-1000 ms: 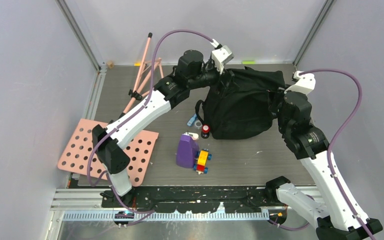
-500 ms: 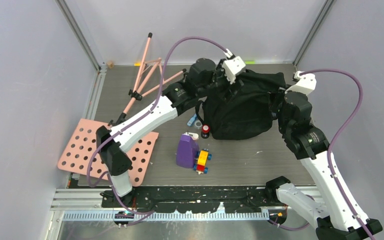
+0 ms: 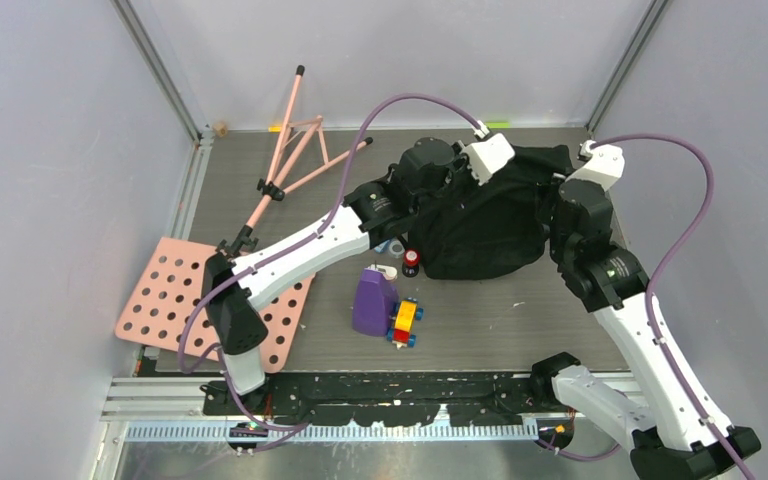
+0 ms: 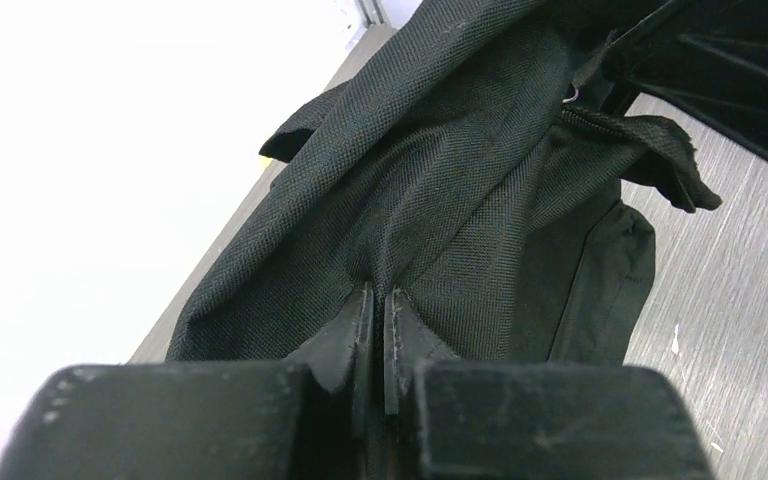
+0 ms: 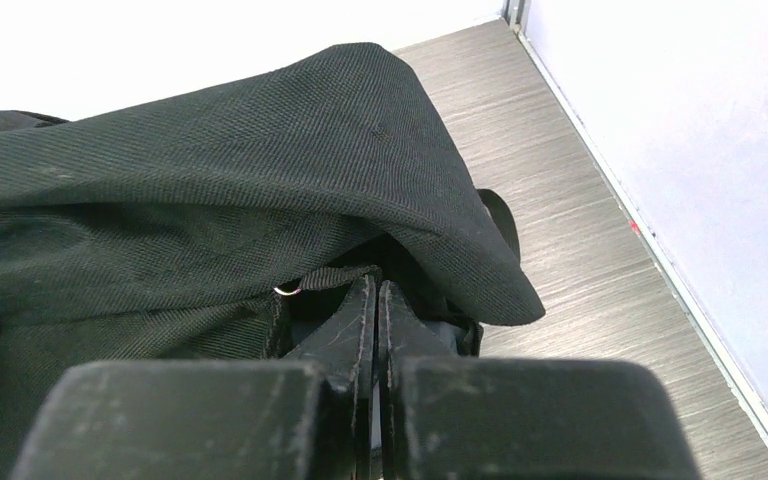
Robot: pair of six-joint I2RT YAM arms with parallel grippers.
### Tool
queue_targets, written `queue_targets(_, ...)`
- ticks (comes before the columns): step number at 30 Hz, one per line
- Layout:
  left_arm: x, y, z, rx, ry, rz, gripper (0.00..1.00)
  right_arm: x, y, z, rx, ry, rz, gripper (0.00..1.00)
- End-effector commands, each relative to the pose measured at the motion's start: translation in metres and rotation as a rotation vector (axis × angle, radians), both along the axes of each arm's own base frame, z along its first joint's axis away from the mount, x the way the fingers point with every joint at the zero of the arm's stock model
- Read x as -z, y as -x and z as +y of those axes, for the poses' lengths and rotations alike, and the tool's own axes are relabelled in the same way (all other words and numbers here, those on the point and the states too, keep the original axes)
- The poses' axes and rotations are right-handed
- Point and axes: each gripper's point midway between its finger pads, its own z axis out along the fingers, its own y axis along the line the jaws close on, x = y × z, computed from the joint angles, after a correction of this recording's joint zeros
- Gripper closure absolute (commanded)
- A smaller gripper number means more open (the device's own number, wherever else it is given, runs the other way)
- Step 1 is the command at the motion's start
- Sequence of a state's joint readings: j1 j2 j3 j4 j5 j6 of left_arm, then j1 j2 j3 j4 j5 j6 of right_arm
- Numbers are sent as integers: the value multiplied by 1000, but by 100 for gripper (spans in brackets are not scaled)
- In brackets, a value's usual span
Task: Pack the student bag
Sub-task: Zip the student bag at the center of the board.
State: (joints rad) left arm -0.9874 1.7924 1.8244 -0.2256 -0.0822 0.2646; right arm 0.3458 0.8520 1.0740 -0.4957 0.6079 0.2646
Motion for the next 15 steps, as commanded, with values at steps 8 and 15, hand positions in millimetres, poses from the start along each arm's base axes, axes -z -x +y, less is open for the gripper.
queue_targets(8, -96, -44, 67, -278, 211, -122, 100, -2, 13, -70, 290, 72, 48, 100)
queue_targets(15, -92, -73, 98, -381, 242, -78, 100, -13, 18, -85, 330, 79, 53, 99)
